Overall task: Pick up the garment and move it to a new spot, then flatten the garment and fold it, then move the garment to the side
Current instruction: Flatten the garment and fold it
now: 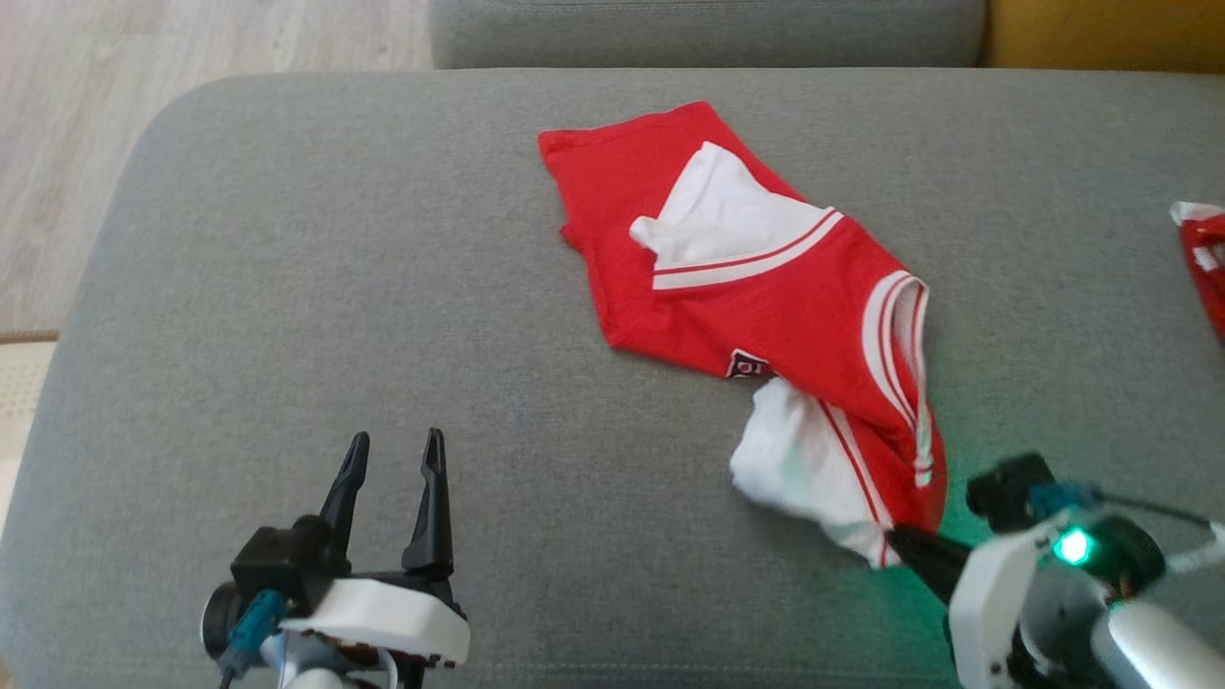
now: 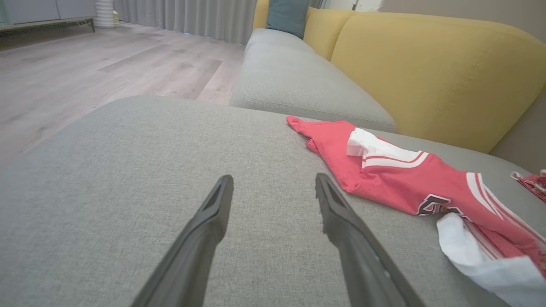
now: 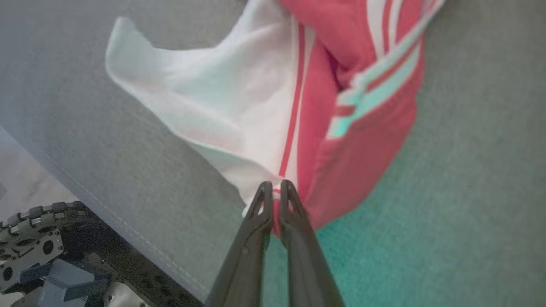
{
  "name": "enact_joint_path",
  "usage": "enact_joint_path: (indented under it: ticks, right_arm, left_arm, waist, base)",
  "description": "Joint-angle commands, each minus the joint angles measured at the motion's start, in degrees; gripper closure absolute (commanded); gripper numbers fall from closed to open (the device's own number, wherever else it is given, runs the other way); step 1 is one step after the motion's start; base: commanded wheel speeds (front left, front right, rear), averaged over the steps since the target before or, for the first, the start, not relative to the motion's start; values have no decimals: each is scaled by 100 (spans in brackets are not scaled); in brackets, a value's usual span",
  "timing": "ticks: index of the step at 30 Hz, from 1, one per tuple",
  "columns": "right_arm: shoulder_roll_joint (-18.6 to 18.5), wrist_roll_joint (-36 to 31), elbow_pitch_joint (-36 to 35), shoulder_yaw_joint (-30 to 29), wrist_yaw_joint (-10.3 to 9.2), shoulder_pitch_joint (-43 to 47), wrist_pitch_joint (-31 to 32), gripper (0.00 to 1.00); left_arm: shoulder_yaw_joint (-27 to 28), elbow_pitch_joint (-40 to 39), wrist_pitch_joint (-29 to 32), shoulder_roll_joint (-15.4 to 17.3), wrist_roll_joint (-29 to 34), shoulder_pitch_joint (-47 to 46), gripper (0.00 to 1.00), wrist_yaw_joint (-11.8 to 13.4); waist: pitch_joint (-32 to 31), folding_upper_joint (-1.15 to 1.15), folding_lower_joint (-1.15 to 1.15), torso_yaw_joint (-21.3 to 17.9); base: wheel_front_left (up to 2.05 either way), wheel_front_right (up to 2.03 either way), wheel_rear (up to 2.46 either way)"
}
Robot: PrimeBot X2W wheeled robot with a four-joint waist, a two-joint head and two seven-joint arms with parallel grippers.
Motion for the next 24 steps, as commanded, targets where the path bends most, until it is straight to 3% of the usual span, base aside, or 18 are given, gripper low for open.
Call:
enact_joint_path:
  ticks: [1,5,9,11,15,19,24]
  right_arm:
    - [-91,-162,-202,-131,-5,34,-57,100]
    - [53,-571,-86,-456,-5,239,-219,100]
    - [271,-1154,152,-992,-5,420,-356,20]
    - [338,-1420,224,-1259,-5,493,-383,3]
    - [443,-1645,143,-1696,-5,633,-380,0]
    - [567,-1616,-422,-2063,-5,637,-472,0]
    - [665,-1739,-1110,-1935,-5,358,-546,0]
  left_arm:
    - [231,-202,-70,-33,67,-160,0,-26]
    - [223,-195,-70,-34,86,-135,0,-34]
    - [207,-184,-70,-35,108,-113,0,-43]
    - [195,-178,-70,-36,115,-96,0,-45]
    - [165,-156,-70,-36,122,-57,0,-53]
    - [147,-127,-70,-37,121,-25,0,-62]
    - [104,-103,-70,-37,106,-19,0,-76]
  waist:
    - [-12,0,0,-61]
    - [-25,0,0,-146]
    - [-54,0,0,-216]
    - [-77,0,0,-235]
    - [-142,0,0,-234]
    - [-223,0,0,-188]
    - [-262,0,0,-65]
  base:
    - [0,0,0]
    - [0,0,0]
    - [0,0,0]
    - [0,0,0]
    - [0,0,0]
    - [0,0,0]
    - [0,0,0]
